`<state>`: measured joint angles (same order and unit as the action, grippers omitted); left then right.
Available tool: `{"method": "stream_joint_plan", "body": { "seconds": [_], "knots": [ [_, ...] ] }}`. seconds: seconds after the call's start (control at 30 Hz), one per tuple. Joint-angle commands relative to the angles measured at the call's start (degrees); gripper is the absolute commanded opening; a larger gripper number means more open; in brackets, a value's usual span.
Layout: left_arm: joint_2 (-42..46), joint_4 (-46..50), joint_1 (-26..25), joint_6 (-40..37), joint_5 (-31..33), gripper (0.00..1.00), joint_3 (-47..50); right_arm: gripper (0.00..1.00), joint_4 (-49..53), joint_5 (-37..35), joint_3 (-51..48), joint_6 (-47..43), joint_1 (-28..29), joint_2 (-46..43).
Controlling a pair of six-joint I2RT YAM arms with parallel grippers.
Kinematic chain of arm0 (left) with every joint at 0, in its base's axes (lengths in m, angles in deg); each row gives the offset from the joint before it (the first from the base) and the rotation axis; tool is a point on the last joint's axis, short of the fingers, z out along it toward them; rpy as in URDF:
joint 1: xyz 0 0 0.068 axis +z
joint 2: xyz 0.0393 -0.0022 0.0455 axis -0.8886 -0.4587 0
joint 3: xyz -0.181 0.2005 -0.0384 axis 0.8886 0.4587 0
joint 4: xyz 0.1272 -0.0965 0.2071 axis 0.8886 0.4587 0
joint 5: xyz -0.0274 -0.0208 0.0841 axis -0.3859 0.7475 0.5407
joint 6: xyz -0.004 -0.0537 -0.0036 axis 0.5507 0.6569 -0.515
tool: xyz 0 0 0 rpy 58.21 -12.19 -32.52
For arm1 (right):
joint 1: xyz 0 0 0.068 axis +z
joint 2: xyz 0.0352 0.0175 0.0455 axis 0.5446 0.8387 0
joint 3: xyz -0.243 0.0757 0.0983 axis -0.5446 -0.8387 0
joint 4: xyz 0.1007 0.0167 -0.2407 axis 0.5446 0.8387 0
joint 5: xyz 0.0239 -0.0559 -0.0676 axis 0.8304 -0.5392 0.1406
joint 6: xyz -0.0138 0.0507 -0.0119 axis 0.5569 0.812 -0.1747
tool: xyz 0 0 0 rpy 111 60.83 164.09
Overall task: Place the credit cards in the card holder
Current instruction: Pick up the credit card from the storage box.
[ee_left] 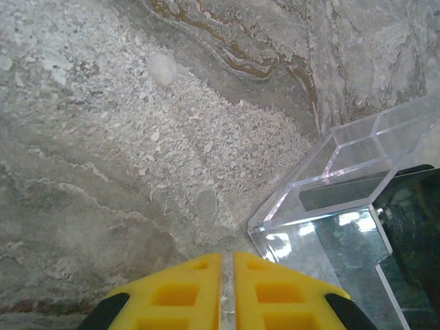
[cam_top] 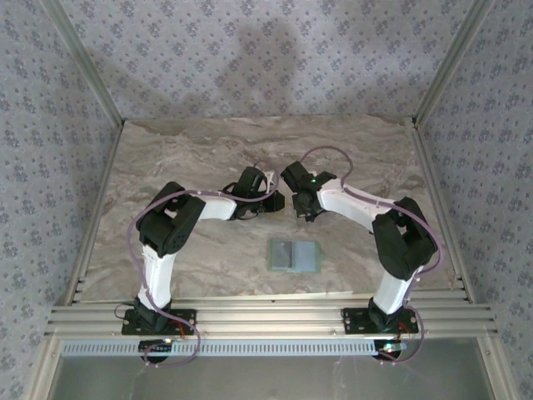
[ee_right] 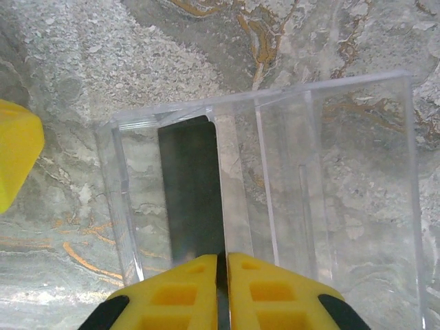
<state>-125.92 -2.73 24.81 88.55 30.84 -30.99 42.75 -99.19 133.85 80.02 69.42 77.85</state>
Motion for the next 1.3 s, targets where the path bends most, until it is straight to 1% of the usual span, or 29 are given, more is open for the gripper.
{"method": "stream_joint_plan", "body": {
  "seconds": [0.0,0.2,0.3,0.33,0.5,0.67,0.83,0.93,1.17,1.27],
  "knots": [
    [-0.91,0.31,-0.17,-0.20,0.05,0.12,-1.96,0.10,1.89,-2.18,-0.52,-0.27,0.13,-2.00],
    [-1.09,0.48,-0.19,-0.20,-0.21,0.12,-2.33,0.09,1.85,-2.18,-0.52,-0.27,0.14,-2.83],
    [-1.09,0.48,-0.19,-0.22,-0.17,0.12,-2.32,0.04,1.44,-2.24,-0.52,-0.31,0.15,-3.91],
    [-1.09,0.43,-0.21,-0.23,-0.30,0.12,-2.33,0.04,1.19,-2.15,-2.18,-0.33,0.21,-4.36],
    [-0.92,0.07,-0.17,-0.29,-0.91,0.12,-2.22,0.03,-1.34,3.29,-3.93,-0.77,-0.38,-5.80],
    [-1.30,-0.28,-0.58,-0.54,-2.52,0.13,-2.79,0.03,-2.45,8.84,-3.55,-0.80,-0.82,-3.63],
    [-2.75,0.31,-1.19,-0.60,-3.74,0.13,-4.35,0.06,-3.57,13.94,-4.24,-0.62,-2.26,-2.41],
    [-3.11,0.09,-1.30,-0.37,-4.17,0.13,-4.52,0.08,-5.94,17.65,-4.84,-0.30,-3.34,-2.05],
    [-3.56,-0.39,-1.36,-0.03,-4.65,0.13,-4.72,0.20,-10.27,26.71,-6.91,-0.89,-6.72,-1.59],
    [-3.73,-0.44,-1.33,0.07,-4.78,0.13,-4.79,0.21,-11.49,29.08,-7.49,-0.54,-7.59,-1.43]
  ]
}}
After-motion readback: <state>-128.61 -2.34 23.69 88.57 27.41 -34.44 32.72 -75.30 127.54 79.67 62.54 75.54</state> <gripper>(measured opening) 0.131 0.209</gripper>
